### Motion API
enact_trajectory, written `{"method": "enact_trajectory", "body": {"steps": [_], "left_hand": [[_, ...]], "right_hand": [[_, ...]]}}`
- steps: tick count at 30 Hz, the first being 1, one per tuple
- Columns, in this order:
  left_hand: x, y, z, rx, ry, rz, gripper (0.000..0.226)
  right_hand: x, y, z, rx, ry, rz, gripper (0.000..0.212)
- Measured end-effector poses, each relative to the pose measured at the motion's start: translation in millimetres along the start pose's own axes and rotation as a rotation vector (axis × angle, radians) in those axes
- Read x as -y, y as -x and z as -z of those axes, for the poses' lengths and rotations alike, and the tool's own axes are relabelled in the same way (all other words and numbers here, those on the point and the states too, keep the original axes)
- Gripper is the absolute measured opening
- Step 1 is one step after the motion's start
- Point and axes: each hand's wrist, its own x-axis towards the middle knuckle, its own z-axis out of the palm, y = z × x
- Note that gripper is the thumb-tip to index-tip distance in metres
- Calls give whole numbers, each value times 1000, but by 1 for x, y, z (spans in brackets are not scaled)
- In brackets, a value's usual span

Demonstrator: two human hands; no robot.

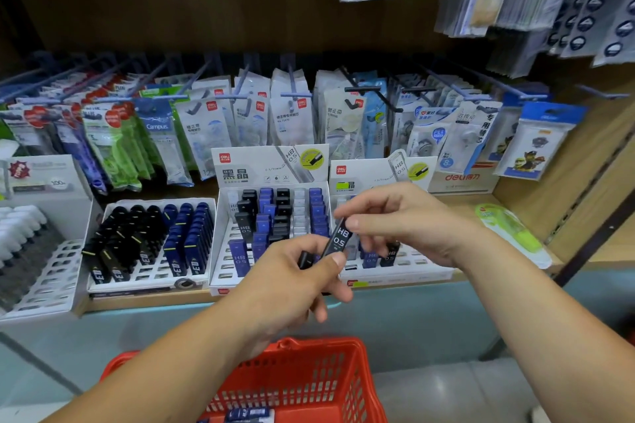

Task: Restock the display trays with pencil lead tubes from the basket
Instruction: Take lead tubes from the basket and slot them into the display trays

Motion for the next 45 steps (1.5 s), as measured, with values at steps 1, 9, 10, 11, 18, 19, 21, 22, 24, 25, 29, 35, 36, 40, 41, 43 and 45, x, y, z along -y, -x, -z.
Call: {"method": "enact_trajectory", "body": {"steps": [1,9,10,11,18,19,21,22,24,25,29,35,36,40,41,43,45], "left_hand": [[-3,-1,-5,-12,-6,-7,18],[-40,-35,-28,-70,61,27,22],[-45,-40,-30,-59,56,22,27],[-50,-43,-32,-42,43,26,33],[-66,-71,-41,-14,-186,58,22],[-67,-76,-41,-9,-182,59,22],[-70,-84,-40,23,-218,40,17],[-70,-89,-39,46,-259,23,16],[-70,-97,-37,57,-331,-4,20],[-70,-99,-36,35,-348,-9,22],[-73,-105,-38,-57,-415,-26,30],[-69,-116,-35,-13,-437,47,34],[-70,-117,-36,13,-372,68,29],[-72,-120,-34,104,-301,70,16],[-72,-120,-34,108,-324,49,14],[-74,-120,-35,78,-374,6,16],[-77,-122,-37,-11,-442,-54,17]], "right_hand": [[0,3,1,25,-25,12,15],[-29,13,68,-624,-79,92,17],[-36,14,73,-667,-85,92,17],[-43,16,76,-700,-102,84,17],[-82,4,82,-785,-203,0,13],[-86,2,83,-793,-194,-4,12],[-93,-1,84,-806,-170,-9,12],[-95,-2,84,-805,-158,-13,13],[-99,-4,86,-791,-136,-12,15],[-99,-5,86,-782,-124,-7,17],[-104,-10,88,-748,-5,35,32],[-108,-18,84,-674,281,85,34],[-107,-18,82,-666,342,96,30],[-105,-20,81,-664,419,143,26],[-106,-21,81,-647,444,144,25],[-106,-22,80,-586,515,129,25],[-107,-21,80,-578,528,137,25]]}}
